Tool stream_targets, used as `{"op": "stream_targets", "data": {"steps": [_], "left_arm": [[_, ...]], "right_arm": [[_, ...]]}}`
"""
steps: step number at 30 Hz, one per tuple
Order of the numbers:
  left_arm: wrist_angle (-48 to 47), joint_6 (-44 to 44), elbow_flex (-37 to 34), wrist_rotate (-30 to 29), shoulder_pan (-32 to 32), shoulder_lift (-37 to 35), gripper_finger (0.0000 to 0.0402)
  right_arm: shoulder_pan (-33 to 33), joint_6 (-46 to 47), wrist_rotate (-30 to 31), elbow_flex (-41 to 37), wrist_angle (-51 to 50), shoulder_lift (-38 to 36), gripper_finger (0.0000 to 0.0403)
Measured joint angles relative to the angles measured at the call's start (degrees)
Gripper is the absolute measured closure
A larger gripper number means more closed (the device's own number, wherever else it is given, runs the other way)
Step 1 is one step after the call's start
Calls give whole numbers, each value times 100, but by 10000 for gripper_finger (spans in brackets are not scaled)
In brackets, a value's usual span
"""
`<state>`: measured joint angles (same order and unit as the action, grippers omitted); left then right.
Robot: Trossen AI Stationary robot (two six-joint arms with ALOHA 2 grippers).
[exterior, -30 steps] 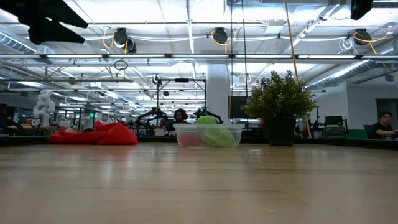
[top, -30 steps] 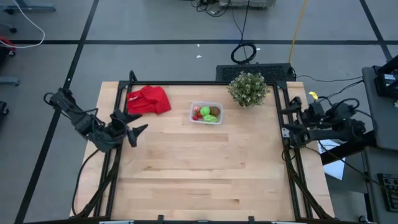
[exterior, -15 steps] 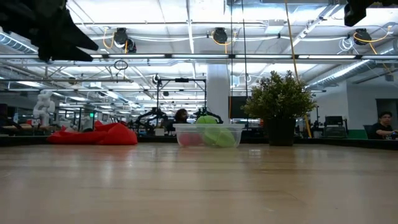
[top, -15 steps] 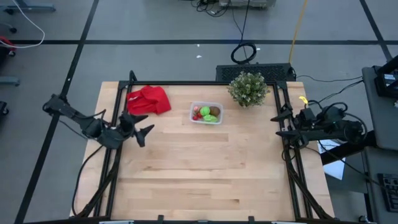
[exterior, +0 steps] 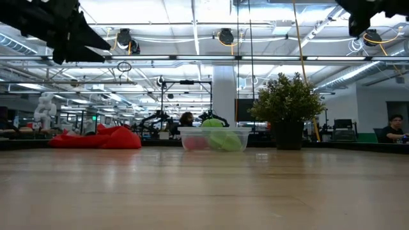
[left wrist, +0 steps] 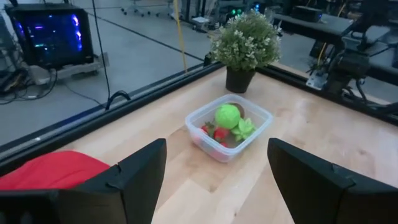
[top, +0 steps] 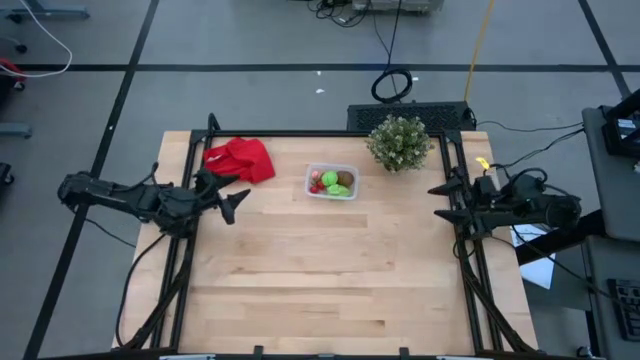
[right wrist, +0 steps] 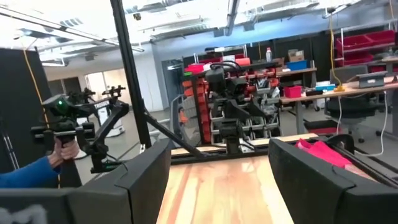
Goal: Pick and placing Produce into tupperware
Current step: Return to Home Position
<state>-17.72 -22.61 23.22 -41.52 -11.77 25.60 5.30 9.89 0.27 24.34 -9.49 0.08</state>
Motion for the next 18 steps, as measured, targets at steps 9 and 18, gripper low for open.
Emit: {"op": "stream_targets", "data": {"steps": [9,18], "left_arm": [[1424,99,-1100,323,24,21,121],[2252,425,-1553,416,26,21,121]], "right_arm": [[-241,-105,-33,-946,873,-2,140],[-731,-130,-618,-1813,1517,0,140]]}}
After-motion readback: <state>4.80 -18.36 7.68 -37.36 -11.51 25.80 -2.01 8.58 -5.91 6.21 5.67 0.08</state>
